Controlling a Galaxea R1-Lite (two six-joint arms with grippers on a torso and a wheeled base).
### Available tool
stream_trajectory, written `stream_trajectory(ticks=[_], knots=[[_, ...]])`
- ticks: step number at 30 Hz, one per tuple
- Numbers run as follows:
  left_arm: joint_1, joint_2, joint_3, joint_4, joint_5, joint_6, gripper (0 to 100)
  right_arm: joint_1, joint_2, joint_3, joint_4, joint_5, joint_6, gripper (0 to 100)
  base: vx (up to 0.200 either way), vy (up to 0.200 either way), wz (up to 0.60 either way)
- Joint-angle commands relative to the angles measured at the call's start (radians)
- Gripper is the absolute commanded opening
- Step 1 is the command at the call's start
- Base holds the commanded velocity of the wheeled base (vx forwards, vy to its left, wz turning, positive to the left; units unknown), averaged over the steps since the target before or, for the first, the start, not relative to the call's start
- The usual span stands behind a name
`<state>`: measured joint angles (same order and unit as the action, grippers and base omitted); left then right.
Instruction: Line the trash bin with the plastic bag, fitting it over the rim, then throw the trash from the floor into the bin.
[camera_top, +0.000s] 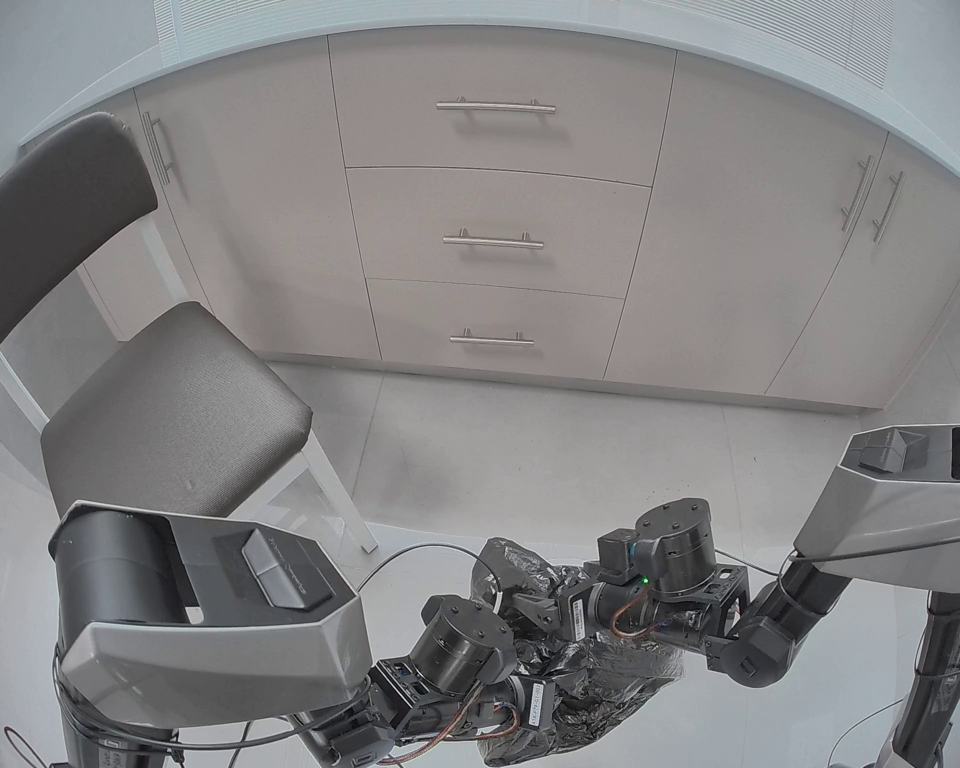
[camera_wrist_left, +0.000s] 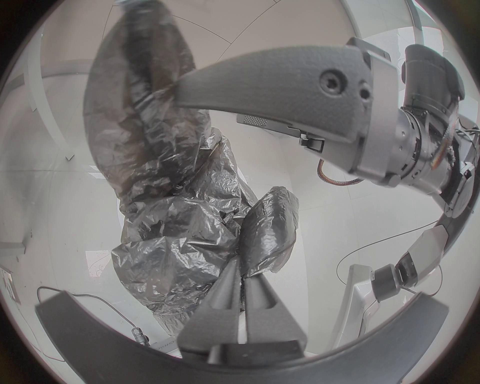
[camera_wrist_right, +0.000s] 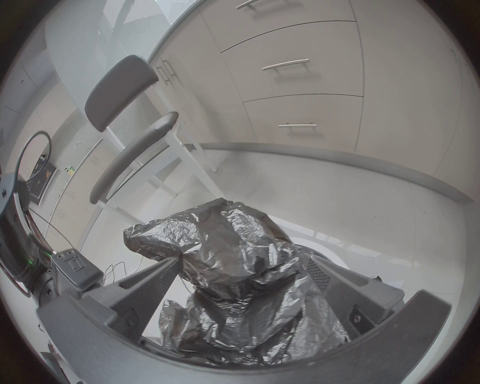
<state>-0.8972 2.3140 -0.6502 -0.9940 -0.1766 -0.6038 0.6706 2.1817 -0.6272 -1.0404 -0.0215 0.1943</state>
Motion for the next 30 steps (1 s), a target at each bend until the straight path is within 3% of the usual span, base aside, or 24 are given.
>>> stream_trajectory(ticks=[1,14,19,30], knots=[[0.0,0.002,-0.002,0.0,0.0,-0.001,0,0.026,0.015,-0.031,0.026,0.0,-0.001,100,0.0,0.0,0.0],[0.0,0.002,-0.002,0.0,0.0,-0.001,0,0.056,0.01,-0.039,0.042,0.0,-0.004,100,0.0,0.0,0.0],[0.0,0.002,-0.002,0.0,0.0,-0.001,0,0.073,0.027,-0.054,0.043,0.0,-0.05,100,0.0,0.0,0.0],[0.0,0.002,-0.002,0.0,0.0,-0.001,0,0.072,0.061,-0.135,0.043,-0.002,-0.067,100,0.0,0.0,0.0]])
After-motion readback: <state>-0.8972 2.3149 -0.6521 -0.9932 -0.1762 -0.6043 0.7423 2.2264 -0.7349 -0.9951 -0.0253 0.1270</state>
